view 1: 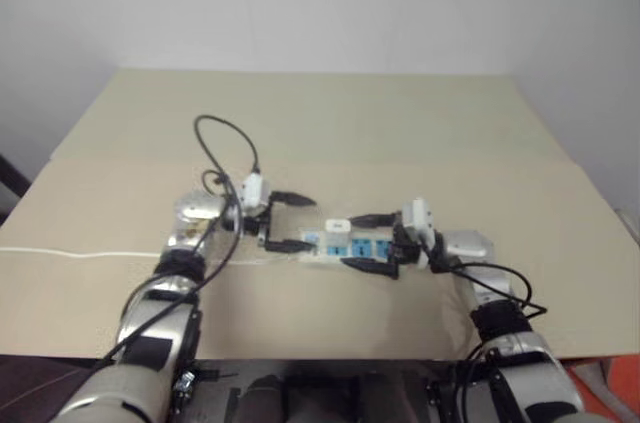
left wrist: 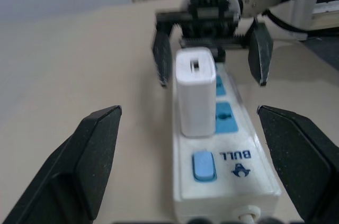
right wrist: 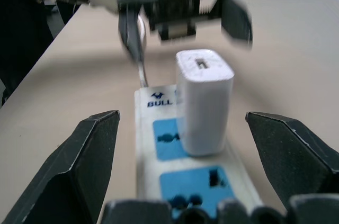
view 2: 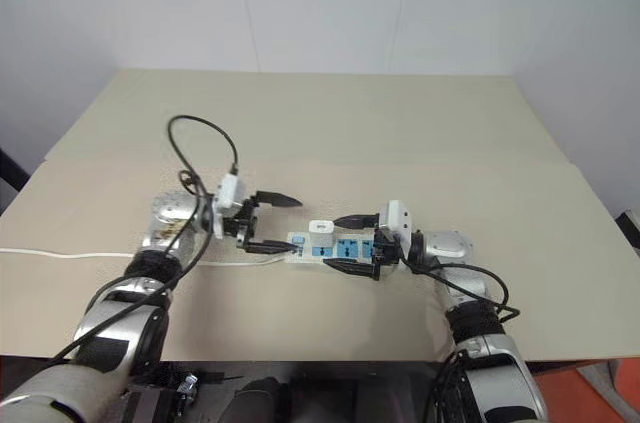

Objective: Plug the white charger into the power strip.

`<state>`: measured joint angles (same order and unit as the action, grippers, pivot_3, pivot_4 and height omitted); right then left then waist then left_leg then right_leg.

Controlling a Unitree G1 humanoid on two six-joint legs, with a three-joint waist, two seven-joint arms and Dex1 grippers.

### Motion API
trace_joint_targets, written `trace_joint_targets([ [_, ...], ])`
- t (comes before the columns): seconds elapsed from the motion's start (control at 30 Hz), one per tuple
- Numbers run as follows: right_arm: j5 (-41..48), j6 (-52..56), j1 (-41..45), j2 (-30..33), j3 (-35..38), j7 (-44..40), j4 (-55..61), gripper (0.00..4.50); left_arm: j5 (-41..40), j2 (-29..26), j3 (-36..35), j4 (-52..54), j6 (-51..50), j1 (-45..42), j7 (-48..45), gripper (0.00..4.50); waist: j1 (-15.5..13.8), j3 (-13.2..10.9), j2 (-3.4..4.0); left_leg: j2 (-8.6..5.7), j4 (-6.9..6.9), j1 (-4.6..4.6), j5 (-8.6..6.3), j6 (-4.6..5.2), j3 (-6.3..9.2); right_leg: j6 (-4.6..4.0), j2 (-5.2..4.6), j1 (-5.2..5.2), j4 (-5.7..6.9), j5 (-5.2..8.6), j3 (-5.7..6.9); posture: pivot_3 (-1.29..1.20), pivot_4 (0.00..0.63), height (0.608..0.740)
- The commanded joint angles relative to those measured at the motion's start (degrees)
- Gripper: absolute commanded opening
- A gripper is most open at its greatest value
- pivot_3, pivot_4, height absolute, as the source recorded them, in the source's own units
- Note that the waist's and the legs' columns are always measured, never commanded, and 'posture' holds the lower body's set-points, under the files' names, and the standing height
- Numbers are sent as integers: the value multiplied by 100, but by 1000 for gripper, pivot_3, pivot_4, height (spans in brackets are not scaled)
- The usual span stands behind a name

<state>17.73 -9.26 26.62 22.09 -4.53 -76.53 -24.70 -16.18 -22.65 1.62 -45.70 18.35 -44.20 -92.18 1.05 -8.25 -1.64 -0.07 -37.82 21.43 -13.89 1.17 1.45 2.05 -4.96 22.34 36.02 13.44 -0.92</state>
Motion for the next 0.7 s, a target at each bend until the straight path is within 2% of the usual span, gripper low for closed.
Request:
trace_joint_targets([
  [0.03,252,266,-227,443,331,54,754,4500,-790,-740,71,1238,-806,334,-32,4471,7,-11,12,0,0,8,0,0,0,0,0,8,0,0,-1,0,150,740],
  [0.2,526,983,-684,1783,970,-8,1798,4500,-1038,-2154,-173,1729,-902,1185,-32,4471,-8,-59,79,1,0,30,0,0,-3,0,-8,35,1,0,-8,0,150,740],
  [0.37,540,1031,-1299,2937,1555,-296,2066,4500,-1089,-2828,-593,1837,-848,2014,-32,4471,-50,-72,87,1,4,33,0,0,-8,-3,-8,36,-5,5,1,0,150,740],
  [0.47,608,1025,-1590,3299,1812,-418,2072,4500,-1142,-2912,-839,2086,-948,2392,10,4471,-59,-75,84,3,3,34,0,0,-12,-3,-13,34,-6,6,4,0,150,740],
  [0.7,689,1042,-1844,3461,1919,-455,2119,4500,-1192,-2720,-1028,2751,-1223,2921,337,4471,-40,-78,84,8,4,35,0,0,-11,-3,-13,31,-9,7,3,0,150,740],
])
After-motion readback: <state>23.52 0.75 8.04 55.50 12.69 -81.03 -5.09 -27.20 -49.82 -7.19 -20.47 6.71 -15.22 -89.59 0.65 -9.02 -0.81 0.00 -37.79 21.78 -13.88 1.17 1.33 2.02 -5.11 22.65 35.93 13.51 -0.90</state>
